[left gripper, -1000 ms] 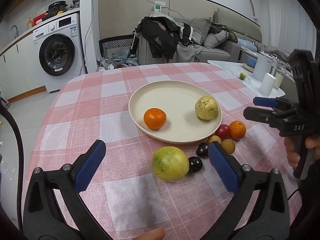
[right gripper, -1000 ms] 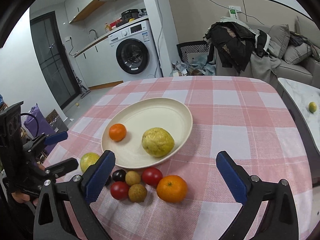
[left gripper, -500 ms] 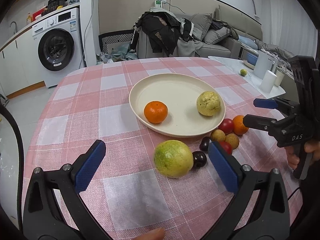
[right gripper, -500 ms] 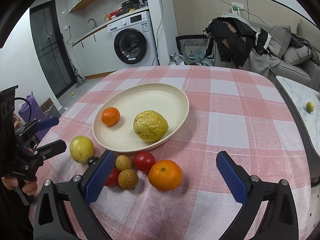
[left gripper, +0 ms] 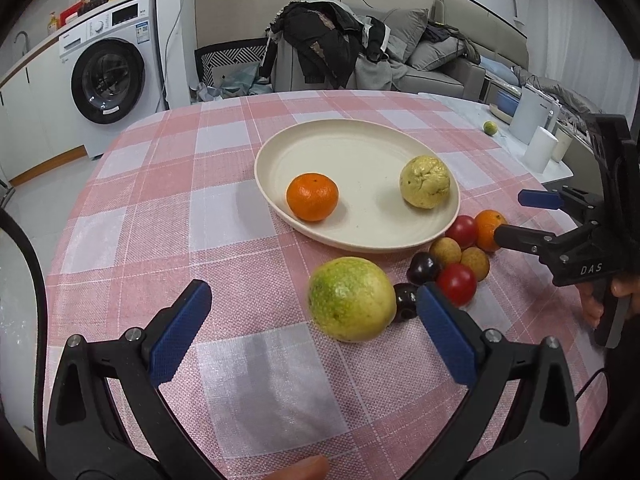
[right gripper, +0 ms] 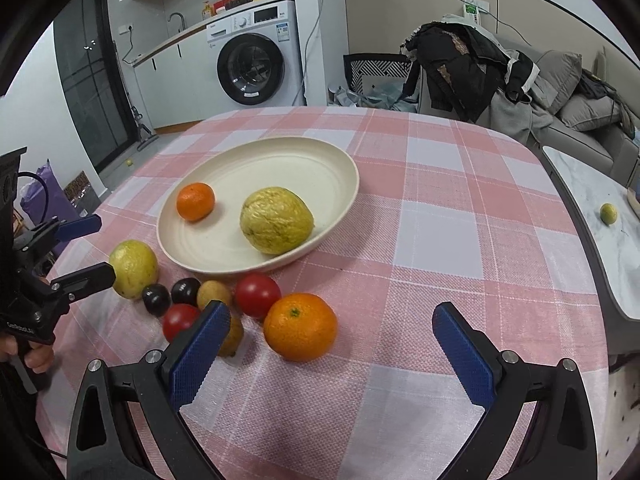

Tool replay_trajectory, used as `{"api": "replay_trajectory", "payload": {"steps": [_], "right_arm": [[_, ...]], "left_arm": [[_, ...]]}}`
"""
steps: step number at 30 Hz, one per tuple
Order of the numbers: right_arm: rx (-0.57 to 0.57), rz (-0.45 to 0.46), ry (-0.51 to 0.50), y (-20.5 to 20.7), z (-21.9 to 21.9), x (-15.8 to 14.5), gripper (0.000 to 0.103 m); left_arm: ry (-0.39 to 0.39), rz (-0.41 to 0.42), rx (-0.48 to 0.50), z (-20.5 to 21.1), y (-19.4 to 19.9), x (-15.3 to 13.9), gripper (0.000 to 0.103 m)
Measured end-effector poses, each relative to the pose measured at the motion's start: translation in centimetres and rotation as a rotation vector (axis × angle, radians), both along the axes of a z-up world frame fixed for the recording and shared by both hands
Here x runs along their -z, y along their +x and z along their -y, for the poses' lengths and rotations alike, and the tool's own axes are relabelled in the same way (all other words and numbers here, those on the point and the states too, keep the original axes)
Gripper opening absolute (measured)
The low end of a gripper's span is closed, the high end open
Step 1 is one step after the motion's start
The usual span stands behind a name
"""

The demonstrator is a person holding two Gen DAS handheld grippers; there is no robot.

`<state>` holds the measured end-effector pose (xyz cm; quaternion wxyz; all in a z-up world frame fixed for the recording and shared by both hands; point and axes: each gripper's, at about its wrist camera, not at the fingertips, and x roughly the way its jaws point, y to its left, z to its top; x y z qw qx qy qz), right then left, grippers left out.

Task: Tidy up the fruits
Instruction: 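Withdraw both tools and move toward the green pomelo and the large orange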

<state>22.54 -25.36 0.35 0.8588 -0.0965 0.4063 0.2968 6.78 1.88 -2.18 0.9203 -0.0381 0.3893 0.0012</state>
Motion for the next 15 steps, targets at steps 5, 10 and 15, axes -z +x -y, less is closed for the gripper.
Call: {"api": "replay_trajectory", "payload": {"steps": [5, 10, 15], "right_arm": [[0.019, -0.029, -0.021, 0.5, 0.4, 0.7, 0.103], [0.028, -0.052, -0.033, 0.8, 0.3, 1.2, 0.103], [0.031, -0.059, -0.057, 0.8, 0.2, 1.6, 0.103]], "left_arm": [[-0.007, -0.022, -0.006, -0.1, 0.3, 0.6, 0.102], [-0.017, -0.040, -0.022, -0.4, 0.6, 1.1, 0.102], [-0.022, -0.052, -0.023, -0.6, 0.9, 1.6, 0.102]]}}
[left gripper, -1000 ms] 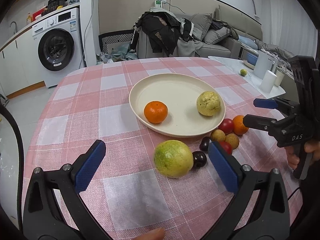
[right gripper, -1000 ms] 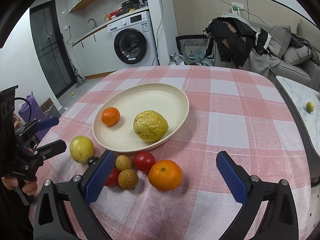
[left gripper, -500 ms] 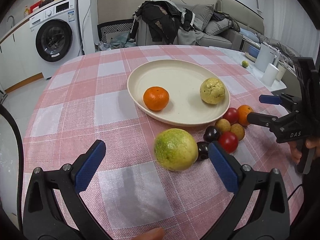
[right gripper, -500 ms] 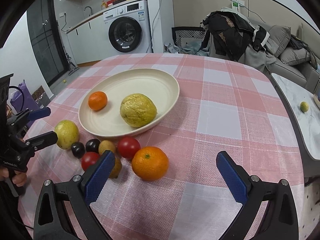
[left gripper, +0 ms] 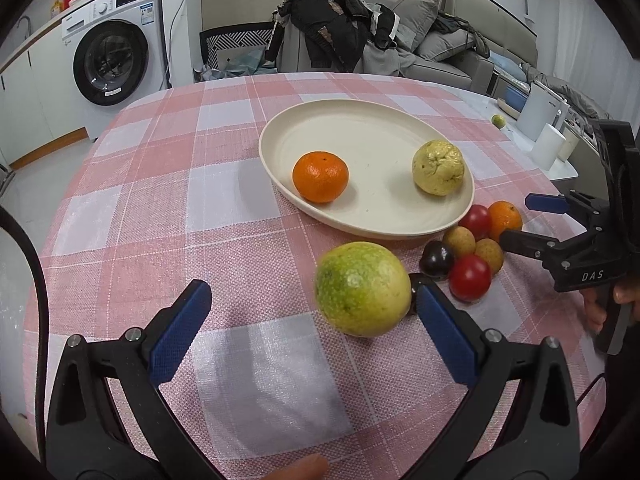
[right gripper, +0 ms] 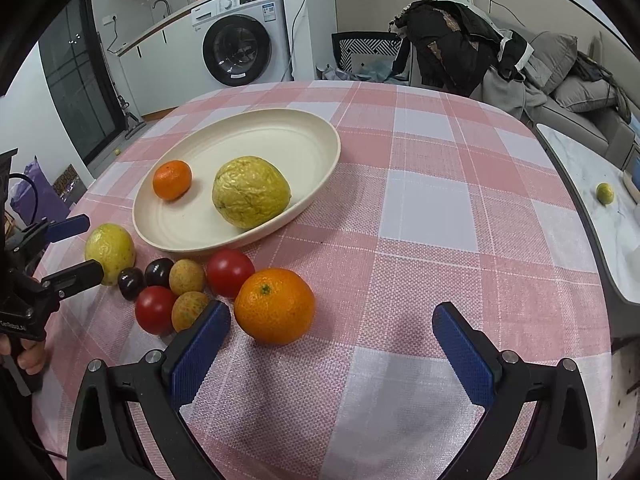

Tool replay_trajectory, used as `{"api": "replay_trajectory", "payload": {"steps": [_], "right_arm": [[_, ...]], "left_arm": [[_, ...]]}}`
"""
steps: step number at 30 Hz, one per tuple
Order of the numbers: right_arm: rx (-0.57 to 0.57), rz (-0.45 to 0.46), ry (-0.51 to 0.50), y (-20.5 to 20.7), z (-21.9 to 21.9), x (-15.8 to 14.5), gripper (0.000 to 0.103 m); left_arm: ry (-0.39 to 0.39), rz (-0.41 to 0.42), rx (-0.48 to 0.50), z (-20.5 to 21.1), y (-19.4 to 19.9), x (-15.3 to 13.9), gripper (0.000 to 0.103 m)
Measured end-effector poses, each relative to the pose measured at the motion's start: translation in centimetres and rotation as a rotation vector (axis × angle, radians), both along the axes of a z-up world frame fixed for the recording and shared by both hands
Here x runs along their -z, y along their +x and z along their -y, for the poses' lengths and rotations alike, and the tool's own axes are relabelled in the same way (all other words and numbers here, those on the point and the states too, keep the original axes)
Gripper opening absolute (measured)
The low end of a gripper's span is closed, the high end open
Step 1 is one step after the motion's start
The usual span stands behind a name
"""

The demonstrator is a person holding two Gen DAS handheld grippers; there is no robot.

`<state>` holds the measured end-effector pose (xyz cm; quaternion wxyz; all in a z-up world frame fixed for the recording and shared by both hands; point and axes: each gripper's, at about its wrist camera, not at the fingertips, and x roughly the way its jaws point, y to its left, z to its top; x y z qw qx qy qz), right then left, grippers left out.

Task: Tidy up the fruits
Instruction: 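Withdraw both tools and move toward the green pomelo and the large orange, then grasp the green pomelo with the left tool while the right tool grasps the large orange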

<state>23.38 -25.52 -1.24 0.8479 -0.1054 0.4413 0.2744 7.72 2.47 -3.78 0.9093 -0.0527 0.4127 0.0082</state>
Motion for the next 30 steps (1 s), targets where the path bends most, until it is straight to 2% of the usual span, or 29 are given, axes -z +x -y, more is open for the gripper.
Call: {"api": "replay_trajectory", "payload": {"steps": [16, 24, 26, 30], "right_arm": [[0.005, -0.015, -0.071, 0.0, -0.6, 1.0, 0.103], [-0.028, -0.017, -0.029, -0.5, -0.7, 0.5, 0.102], [-0.041, -0.015, -0.023, -0.7, -0.8, 0.4, 0.100], [-0.072, -0.010, -0.015, -1.2, -1.1, 0.1, 0.084]], "left_arm": [[-0.023, -0.011, -0.013, -0.6, 0.3, 0.5, 0.102], [-0.026, -0.010, -0.011, -0.4, 0.4, 0.7, 0.101], [-0.028, -0.009, -0.009, -0.4, 0.4, 0.7, 0.099], [-0.052, -0.010, 0.014, -0.3, 0.4, 0.8, 0.091]]}}
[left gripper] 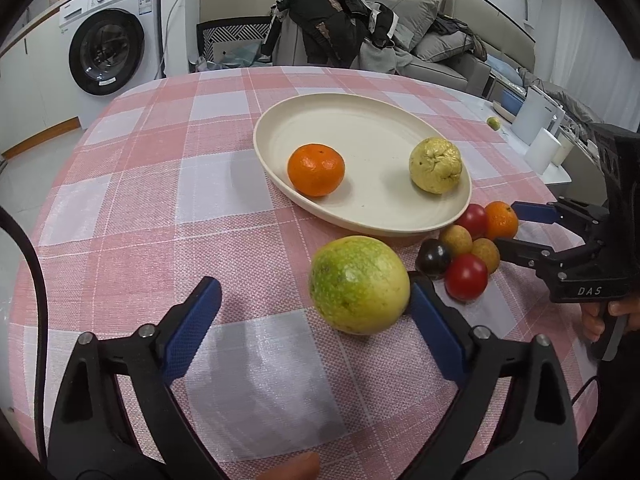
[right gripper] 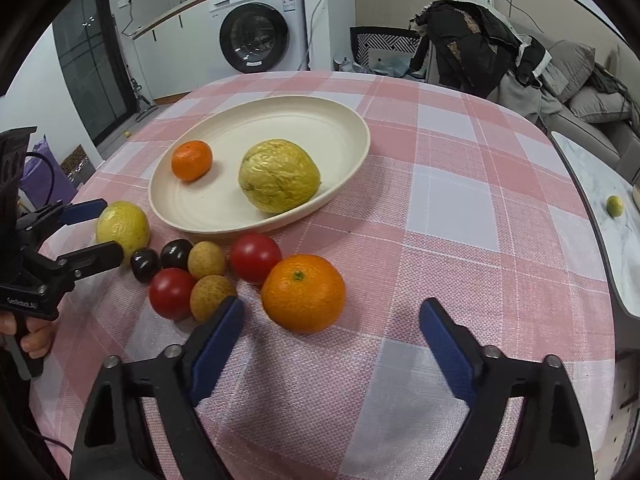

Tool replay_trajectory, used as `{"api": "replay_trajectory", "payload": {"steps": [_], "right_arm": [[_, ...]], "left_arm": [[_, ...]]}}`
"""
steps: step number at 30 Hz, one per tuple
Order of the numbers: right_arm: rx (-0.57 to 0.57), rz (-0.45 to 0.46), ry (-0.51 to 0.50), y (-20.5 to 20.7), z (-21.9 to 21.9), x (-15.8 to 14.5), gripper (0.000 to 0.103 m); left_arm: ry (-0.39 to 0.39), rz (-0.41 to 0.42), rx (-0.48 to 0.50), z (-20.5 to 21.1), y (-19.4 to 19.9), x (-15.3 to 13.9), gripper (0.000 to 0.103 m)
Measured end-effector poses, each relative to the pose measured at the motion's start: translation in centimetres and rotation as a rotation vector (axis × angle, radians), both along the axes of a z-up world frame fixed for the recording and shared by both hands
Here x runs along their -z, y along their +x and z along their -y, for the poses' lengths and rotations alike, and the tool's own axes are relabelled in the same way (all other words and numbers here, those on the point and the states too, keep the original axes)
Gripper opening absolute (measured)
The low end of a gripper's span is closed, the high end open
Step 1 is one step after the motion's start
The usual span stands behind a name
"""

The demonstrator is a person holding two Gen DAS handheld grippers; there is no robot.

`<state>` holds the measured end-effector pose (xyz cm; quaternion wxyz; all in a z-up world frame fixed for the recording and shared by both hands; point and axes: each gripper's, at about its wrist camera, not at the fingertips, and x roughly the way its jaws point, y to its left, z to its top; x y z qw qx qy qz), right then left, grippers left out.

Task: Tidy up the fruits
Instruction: 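Grasp the green pomelo with the left tool while the right tool grasps the large orange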

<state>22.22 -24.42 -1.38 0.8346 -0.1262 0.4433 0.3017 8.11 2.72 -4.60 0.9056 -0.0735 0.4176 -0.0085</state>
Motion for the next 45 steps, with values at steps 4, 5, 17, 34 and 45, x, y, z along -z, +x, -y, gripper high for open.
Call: {"api": "replay_trajectory", "payload": {"steps": [4, 5, 17, 34, 45], "right_arm": [[-0.013, -0.002, 0.011, -0.2, -0.1, -0.1, 0.078], [-0.017, -0.007, 0.013, -0.3, -0.2, -0.1, 0.076], [-0.051, -0.006, 0.013, -0.9, -0.6, 0.0, 0.057], [-0.032, 0.006, 0.040, -0.6, -0.4, -0.4, 0.048], [-0.037, 0.006, 0.038, -0.5, -0.6, -0.1, 0.041]], "left_arm": [[-0.006, -0.001, 0.014, 0.3, 0.0, 0.0, 0.083], [-0.008, -0.002, 0.017, 0.4, -0.1, 0.0, 0.082], [-0.084, 0.013, 0.053, 0.4, -0.1, -0.1, 0.056], [-0.075, 0.055, 0.083, 1.0, -0.7, -0.7, 0.049], [-0.076, 0.083, 0.067, 0.5, -1.1, -1.3, 0.049]]}}
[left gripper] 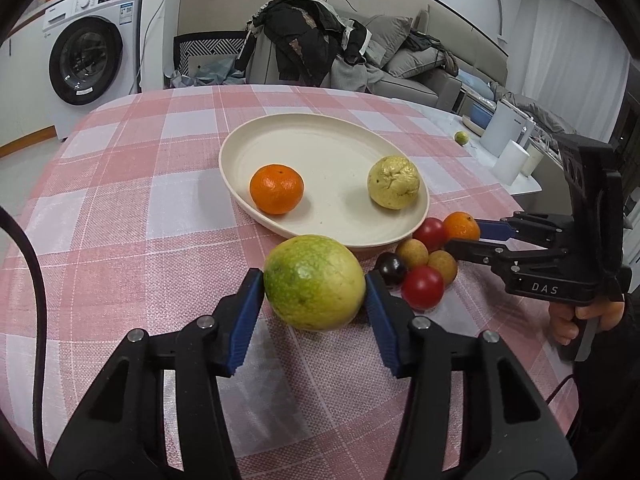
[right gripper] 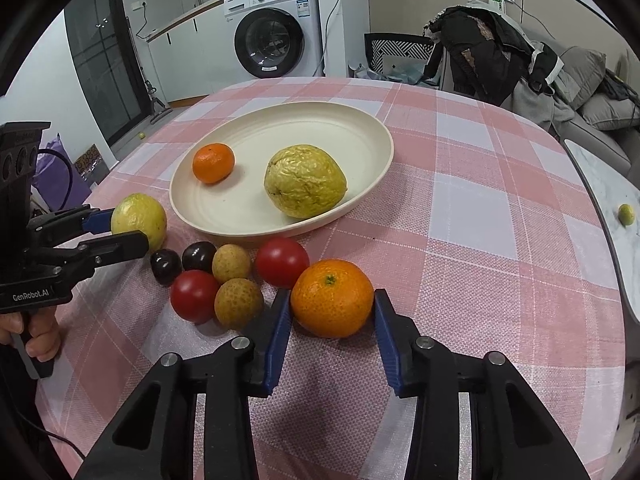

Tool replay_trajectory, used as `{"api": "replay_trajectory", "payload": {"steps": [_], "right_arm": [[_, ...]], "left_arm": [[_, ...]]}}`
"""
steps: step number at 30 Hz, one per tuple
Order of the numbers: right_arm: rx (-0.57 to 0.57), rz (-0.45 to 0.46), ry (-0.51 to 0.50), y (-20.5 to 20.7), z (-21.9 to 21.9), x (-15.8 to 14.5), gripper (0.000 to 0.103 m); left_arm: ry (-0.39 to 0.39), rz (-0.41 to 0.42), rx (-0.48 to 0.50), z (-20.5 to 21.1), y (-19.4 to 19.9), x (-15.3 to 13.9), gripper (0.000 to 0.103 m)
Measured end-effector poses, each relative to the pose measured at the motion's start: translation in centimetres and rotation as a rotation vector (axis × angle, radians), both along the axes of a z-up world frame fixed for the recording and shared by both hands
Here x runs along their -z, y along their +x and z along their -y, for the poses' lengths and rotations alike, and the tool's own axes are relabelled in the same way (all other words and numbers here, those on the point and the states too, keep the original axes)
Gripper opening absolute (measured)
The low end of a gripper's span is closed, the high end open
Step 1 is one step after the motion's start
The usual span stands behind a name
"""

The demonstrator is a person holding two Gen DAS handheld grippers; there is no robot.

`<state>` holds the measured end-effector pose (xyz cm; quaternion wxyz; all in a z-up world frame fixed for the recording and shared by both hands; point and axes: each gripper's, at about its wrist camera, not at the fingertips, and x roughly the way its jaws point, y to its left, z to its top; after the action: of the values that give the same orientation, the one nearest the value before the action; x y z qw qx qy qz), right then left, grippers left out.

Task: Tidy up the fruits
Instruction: 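Grasp the green pomelo with the left tool while the right tool grasps the large orange, then lift the pomelo and orange and lower both onto the cream plate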

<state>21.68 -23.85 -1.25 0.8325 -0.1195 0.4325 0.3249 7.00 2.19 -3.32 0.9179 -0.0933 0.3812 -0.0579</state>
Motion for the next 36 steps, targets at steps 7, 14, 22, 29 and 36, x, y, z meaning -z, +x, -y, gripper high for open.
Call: {"api": "replay_trajectory", "payload": {"steps": [7, 14, 22, 29, 36], "right_arm": [[0.003, 0.021, 0.017, -0.3, 0.3, -0.6, 0.040], [0.018, 0.042, 0.045, -0.4, 0.8, -1.4, 0.040], [0.038, 0.087, 0.049, -1.2, -0.1, -3.6, 0.040], [-0.005, 0.141, 0.035, -2.1, -2.2, -5.3, 0.040], [-0.020, 0.142, 0.072, -1.7, -2.7, -6.0, 0.040]], "left_arm": [[0.005, 0.020, -0.009, -0.3, -0.3, -0.4, 0.049], [0.017, 0.040, -0.020, -0.4, -0.8, -1.2, 0.049], [0.016, 0.046, -0.013, 0.1, -0.6, -1.7, 0.049], [0.039, 0.059, 0.014, 1.7, 0.1, -2.6, 0.049], [0.054, 0.064, 0.013, 2.2, 0.8, -3.3, 0.049]]}}
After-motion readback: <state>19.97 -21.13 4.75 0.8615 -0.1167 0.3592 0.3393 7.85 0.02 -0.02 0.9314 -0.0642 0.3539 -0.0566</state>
